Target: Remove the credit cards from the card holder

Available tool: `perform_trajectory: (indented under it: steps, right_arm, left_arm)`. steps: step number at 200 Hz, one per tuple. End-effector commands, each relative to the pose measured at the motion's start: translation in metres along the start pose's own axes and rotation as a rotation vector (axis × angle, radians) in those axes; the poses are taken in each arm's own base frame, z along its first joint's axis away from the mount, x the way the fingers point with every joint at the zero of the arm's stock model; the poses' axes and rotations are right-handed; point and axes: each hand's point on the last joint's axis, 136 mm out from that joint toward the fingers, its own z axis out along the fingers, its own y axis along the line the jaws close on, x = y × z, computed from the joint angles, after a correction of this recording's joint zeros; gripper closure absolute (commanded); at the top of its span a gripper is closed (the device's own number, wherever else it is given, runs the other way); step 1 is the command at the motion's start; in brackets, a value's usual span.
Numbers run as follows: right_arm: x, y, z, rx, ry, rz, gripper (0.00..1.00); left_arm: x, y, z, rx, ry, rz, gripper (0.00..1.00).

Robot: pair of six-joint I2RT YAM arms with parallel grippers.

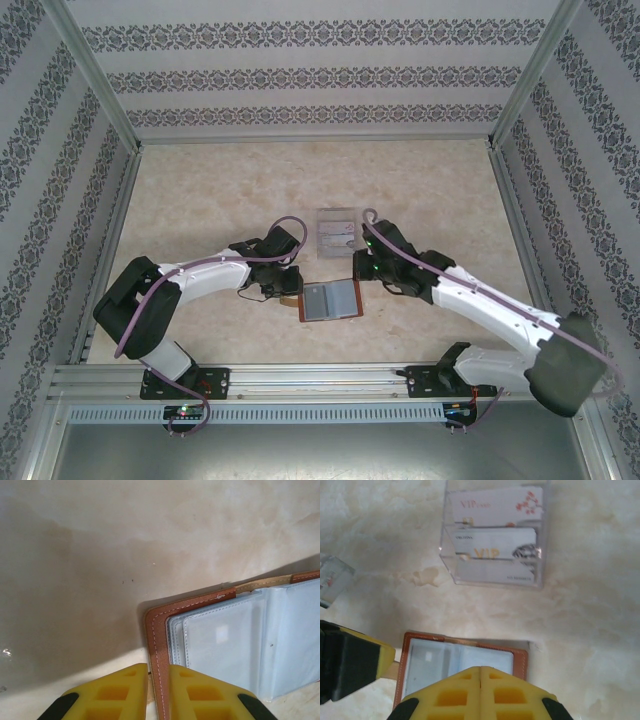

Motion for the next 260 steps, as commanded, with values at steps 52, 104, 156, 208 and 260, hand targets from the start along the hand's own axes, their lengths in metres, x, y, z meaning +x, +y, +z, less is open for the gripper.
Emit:
perform_trajectory:
  steps: [52,104,156,208,260]
  right_arm:
    - [0.023,-0.003,0.007,-0.142,0.033,0.215,1.00]
    - [0.052,0.019,0.033,-0.200,0.216,0.340,1.00]
    - [0.059,0.052,0.053,-0.241,0.325,0.303,0.97]
    - [0.069,0.073,0.075,-0.246,0.421,0.284,0.87]
    - [0.082,0.083,0.088,-0.223,0.491,0.262,0.80]
  left_arm:
    - [-0.006,-0.003,0.000,0.025,-0.016,0.008,0.81]
    - [0.000,-0.010,0.005,0.095,0.000,-0.011,0.91]
    - [0.013,-0.005,0.012,0.120,0.031,-0.046,0.96]
    - [0.020,0.004,0.016,0.108,0.042,-0.051,0.97]
    - [0.022,0.007,0.016,0.100,0.045,-0.047,0.97]
